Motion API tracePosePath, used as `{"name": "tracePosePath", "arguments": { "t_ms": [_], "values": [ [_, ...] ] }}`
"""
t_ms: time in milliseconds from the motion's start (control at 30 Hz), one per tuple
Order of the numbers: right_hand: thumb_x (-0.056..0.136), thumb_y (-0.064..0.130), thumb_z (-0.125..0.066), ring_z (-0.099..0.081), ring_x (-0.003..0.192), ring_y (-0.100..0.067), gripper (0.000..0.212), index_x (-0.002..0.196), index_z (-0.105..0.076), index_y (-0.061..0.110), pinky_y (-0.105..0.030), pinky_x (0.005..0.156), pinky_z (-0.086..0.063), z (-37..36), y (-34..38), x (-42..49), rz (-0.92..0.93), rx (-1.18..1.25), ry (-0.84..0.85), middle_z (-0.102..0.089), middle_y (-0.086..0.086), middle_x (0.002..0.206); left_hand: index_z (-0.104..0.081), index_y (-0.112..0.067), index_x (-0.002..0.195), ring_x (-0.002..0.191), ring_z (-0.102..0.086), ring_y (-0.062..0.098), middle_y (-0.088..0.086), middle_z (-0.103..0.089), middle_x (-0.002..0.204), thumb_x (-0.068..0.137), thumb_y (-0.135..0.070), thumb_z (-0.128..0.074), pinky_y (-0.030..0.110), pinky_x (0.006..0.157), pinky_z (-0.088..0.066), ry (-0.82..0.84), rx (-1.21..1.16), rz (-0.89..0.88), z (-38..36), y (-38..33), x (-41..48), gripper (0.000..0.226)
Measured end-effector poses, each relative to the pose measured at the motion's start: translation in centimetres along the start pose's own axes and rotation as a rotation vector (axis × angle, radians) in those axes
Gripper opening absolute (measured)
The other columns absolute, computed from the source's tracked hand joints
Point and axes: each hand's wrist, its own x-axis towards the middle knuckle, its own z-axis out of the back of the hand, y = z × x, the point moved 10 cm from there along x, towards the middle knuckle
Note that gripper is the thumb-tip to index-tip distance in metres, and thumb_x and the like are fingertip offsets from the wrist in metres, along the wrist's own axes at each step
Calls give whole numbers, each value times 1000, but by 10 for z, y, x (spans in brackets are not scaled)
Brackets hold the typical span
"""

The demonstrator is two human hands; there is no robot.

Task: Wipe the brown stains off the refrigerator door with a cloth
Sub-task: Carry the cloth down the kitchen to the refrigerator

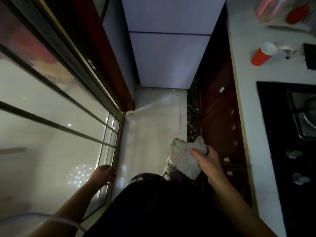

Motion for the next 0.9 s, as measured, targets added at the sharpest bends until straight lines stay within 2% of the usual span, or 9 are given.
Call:
{"name": "tracePosePath", "arguments": {
  "t_ms": [133,300,367,467,633,733,867,900],
  "values": [
    [89,18,-80,-71,96,-18,36,120,-63,15,-26,70,-58,-28,79,51,54,-37,96,-72,-5,109,-62,-2,85,60,-57,24,17,-64,78,97,-10,-51,22,54,-32,-30,-64,70,14,-27,13,18],
    [87,23,-82,-70,98,-16,44,126,-61,18,-32,76,-58,-59,151,113,75,-59,155,-71,-1,111,-62,-3,85,54,-56,22,14,-63,74,96,-10,-50,22,54,-31,-55,-99,113,32,-79,47,17],
    [86,26,-83,-69,100,-18,47,128,-61,19,-34,78,-58,-69,172,139,71,-77,152,-70,-1,114,-62,-4,85,54,-57,22,13,-64,73,96,-11,-50,22,54,-31,-51,-91,112,38,-106,71,17],
    [85,25,-83,-69,97,-17,45,124,-62,18,-31,72,-56,-81,203,174,69,-65,114,-70,-2,111,-62,-4,86,53,-57,21,13,-64,73,96,-13,-52,20,53,-31,-30,-79,90,46,-161,112,17],
    [88,20,-80,-68,92,-16,37,120,-61,18,-31,67,-55,-88,246,217,38,15,6,-68,0,105,-62,-1,88,44,-55,18,13,-62,70,98,-11,-51,16,37,-35,46,-16,-11,50,-280,180,18],
    [88,22,-81,-70,98,-23,36,119,-63,18,-35,74,-59,-86,269,234,22,48,-56,-70,-5,111,-63,0,94,47,-54,19,12,-63,68,98,-10,-50,16,39,-37,107,80,-90,48,-354,210,16],
    [89,20,-80,-71,94,-22,34,118,-65,14,-33,70,-59,-86,311,250,58,46,-85,-71,-5,108,-67,2,101,53,-62,14,21,-71,87,99,-16,-48,20,47,-41,124,124,-238,55,-449,227,26],
    [89,20,-80,-70,93,-20,34,119,-65,13,-33,69,-58,-87,321,253,70,42,-83,-70,-5,108,-67,3,100,58,-64,19,23,-72,91,99,-15,-49,22,50,-44,131,131,-285,57,-469,229,27]
  ]
}}
